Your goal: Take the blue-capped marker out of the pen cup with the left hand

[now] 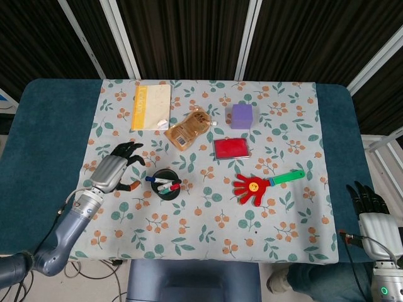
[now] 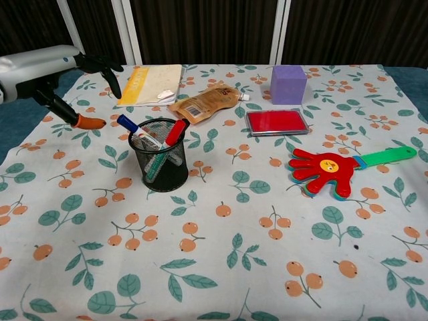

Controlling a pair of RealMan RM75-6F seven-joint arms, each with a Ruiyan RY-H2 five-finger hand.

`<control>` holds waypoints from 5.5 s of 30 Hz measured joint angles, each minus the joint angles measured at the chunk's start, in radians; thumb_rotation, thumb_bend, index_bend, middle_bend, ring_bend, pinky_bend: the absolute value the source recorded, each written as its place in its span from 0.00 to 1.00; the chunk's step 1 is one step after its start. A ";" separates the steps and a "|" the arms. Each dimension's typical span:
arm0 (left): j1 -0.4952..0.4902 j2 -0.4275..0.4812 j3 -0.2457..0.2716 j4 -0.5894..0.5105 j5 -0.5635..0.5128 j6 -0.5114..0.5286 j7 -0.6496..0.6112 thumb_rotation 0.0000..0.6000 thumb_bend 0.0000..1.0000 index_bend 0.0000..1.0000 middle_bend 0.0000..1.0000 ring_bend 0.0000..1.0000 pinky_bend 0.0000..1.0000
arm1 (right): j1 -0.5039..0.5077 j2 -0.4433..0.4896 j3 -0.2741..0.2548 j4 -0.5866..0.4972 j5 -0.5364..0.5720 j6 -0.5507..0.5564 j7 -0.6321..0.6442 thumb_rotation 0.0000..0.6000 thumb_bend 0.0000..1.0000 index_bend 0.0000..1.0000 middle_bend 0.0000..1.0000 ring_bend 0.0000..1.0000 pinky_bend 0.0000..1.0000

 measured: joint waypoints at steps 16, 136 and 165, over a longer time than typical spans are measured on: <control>-0.026 -0.080 0.000 0.025 -0.026 0.014 0.034 1.00 0.31 0.47 0.11 0.00 0.08 | -0.002 0.007 0.001 0.003 0.004 0.002 0.015 1.00 0.04 0.00 0.00 0.00 0.15; -0.129 -0.034 -0.036 0.205 -0.147 -0.156 -0.106 1.00 0.23 0.10 0.09 0.00 0.04 | 0.011 0.000 -0.015 -0.022 0.006 -0.028 -0.033 1.00 0.04 0.00 0.00 0.00 0.15; 0.376 0.291 0.223 -0.133 -0.029 0.450 0.092 1.00 0.17 0.08 0.04 0.00 0.00 | 0.006 -0.002 -0.005 -0.014 0.014 -0.011 -0.028 1.00 0.04 0.00 0.00 0.00 0.15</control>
